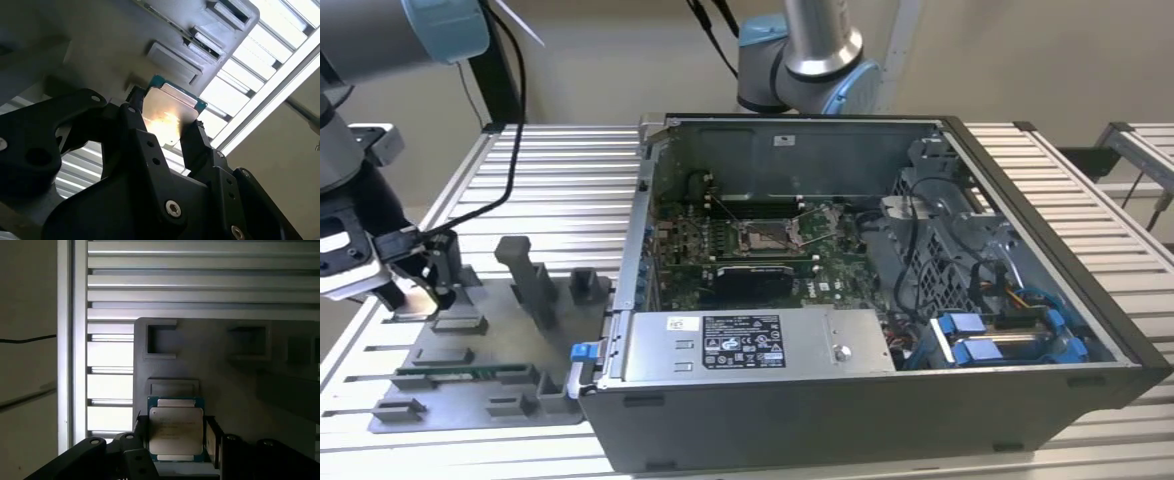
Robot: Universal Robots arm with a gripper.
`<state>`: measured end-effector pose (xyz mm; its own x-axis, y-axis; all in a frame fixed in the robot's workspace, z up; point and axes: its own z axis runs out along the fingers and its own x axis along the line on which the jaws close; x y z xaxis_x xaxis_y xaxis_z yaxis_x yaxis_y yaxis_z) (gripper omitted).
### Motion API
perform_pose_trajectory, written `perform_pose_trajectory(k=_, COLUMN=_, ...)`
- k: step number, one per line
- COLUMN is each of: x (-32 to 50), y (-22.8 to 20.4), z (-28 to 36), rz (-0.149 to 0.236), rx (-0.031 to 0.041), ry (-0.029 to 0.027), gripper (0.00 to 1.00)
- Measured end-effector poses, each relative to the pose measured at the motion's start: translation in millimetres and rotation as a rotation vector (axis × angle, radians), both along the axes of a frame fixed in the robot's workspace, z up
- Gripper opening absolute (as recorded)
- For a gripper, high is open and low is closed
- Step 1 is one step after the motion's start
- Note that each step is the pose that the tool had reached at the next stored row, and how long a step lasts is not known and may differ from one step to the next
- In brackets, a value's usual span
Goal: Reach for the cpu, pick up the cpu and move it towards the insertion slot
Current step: 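Pick up the cpu and move it towards the insertion slot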
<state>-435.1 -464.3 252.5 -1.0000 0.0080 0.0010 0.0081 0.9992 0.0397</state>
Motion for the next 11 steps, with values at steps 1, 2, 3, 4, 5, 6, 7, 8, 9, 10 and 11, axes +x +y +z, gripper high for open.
perform_pose_trajectory(k=1, x=0.0, y=0.0, z=1.4, rz=0.0, rx=0.0001, ry=-0.0001, gripper=0.0)
perform_pose_trajectory(k=2, x=0.0, y=0.0, z=2.5, rz=0.0, rx=0.0001, ry=-0.0002, gripper=0.0)
perform_pose_trajectory(k=3, x=0.1, y=0.0, z=3.9, rz=0.0, rx=0.0001, ry=-0.0001, gripper=0.0)
perform_pose_trajectory(k=4, x=0.1, y=-0.1, z=5.4, rz=0.0, rx=0.0001, ry=-0.0001, gripper=0.0)
perform_pose_trajectory(k=5, x=0.1, y=0.0, z=6.8, rz=0.0, rx=0.0001, ry=-0.0001, gripper=0.0)
perform_pose_trajectory(k=6, x=0.1, y=0.0, z=8.4, rz=0.0, rx=0.0001, ry=-0.0002, gripper=0.0)
perform_pose_trajectory(k=7, x=0.1, y=0.0, z=9.8, rz=0.0, rx=0.0001, ry=-0.0002, gripper=0.0)
perform_pose_trajectory(k=8, x=0.1, y=0.0, z=11.4, rz=0.0, rx=0.0001, ry=-0.0001, gripper=0.0)
perform_pose_trajectory(k=9, x=0.1, y=0.0, z=13.0, rz=0.0, rx=0.0001, ry=-0.0001, gripper=0.0)
perform_pose_trajectory(k=10, x=0.0, y=0.0, z=14.6, rz=0.0, rx=0.0001, ry=-0.0002, gripper=0.0)
perform_pose_trajectory(k=11, x=-0.1, y=0.1, z=16.2, rz=0.0, rx=0.0002, ry=-0.0002, gripper=0.0)
